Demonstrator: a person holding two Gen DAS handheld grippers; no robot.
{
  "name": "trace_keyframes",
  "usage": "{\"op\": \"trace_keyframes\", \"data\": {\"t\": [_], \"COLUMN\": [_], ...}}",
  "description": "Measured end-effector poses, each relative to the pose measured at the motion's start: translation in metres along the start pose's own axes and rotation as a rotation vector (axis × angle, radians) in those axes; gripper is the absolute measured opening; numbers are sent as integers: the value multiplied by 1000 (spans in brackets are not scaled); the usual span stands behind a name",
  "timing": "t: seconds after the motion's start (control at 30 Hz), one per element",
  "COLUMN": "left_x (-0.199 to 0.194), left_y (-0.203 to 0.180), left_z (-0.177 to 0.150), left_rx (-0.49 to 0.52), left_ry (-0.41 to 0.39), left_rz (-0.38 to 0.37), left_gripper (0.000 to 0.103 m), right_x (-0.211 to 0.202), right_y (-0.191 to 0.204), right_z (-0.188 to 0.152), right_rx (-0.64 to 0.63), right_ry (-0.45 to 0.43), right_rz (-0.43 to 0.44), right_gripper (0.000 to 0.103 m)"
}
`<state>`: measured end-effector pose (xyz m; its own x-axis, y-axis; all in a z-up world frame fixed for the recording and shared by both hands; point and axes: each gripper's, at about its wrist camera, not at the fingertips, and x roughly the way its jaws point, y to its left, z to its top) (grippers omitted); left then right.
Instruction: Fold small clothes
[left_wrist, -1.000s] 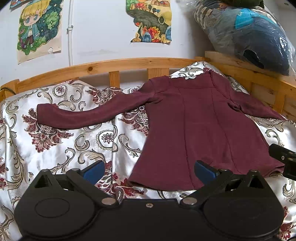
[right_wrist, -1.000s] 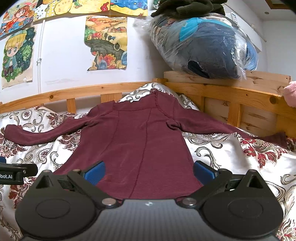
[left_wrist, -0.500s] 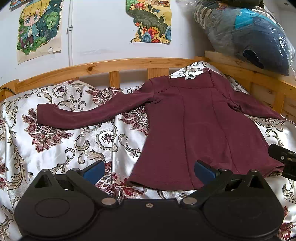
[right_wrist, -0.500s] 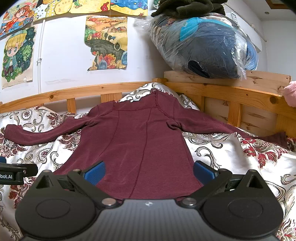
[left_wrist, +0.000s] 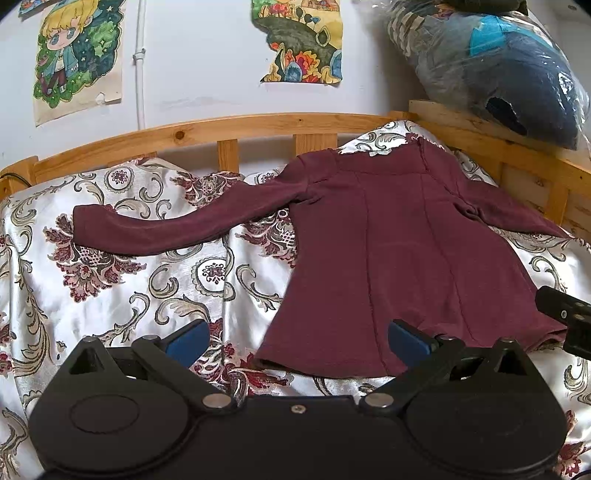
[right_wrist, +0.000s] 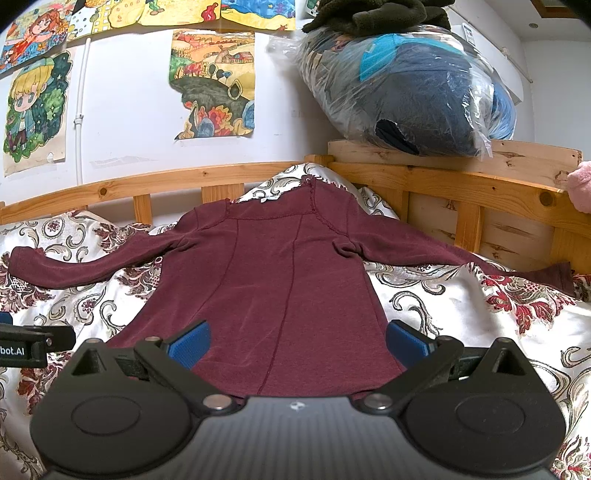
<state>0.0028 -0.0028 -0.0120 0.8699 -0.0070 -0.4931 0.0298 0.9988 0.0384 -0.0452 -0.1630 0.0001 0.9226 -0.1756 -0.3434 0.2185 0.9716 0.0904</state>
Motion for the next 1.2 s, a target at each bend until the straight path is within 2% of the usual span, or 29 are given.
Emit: {"op": "trace_keyframes", "data": {"t": [0.4,0.6,0.8,1.07,1.2], "left_x": [10,12,17,27,37], "left_y": [-1,-3,-6,-20,-31], "left_z": [-3,-1,3,17,27], "left_rx": [29,44,58,47,91], "left_ry": [104,131,153,176,194], "left_rz": [7,12,17,-9,-26], "left_gripper": [102,102,102,102,102], "right_x": [3,5,15,28,39], "right_y": [0,-6,-19,-46,-57], "right_z": [-1,0,3,13,21], "right_rx": [12,44,118,202,157], "right_ry": [34,47,110,158,179], "right_rz": [-11,-19,-37,-130,-249], "right_gripper": [103,103,103,103,103]}}
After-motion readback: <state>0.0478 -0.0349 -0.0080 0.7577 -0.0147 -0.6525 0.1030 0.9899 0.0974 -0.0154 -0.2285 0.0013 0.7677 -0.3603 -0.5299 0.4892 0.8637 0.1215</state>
